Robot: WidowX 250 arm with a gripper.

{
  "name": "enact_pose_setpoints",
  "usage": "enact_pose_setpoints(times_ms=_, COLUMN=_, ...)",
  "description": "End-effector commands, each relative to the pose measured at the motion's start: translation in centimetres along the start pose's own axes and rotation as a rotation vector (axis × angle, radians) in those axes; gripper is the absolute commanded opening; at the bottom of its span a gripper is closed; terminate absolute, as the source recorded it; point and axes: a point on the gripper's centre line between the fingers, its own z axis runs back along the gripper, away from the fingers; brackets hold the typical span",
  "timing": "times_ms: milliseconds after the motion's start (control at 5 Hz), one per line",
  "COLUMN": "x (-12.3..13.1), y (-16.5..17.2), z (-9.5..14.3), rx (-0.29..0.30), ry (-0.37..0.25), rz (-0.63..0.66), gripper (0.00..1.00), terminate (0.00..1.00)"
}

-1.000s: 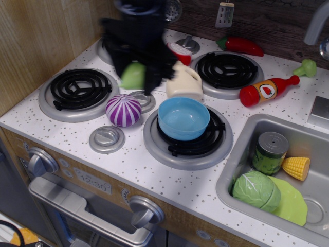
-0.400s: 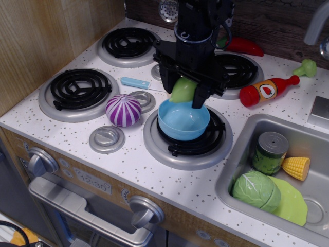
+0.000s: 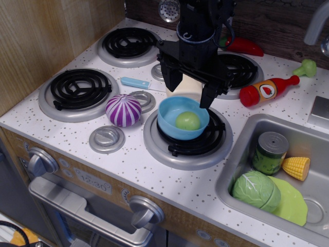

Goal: Put pear in bowl

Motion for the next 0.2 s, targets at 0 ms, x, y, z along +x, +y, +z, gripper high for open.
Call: enact_pose_setpoints(times_ms=0, x=0.26, y=0.04, z=0.47, rx=-0.002, ry=-0.021, rz=-0.004, gripper=1.0, terminate=1.0)
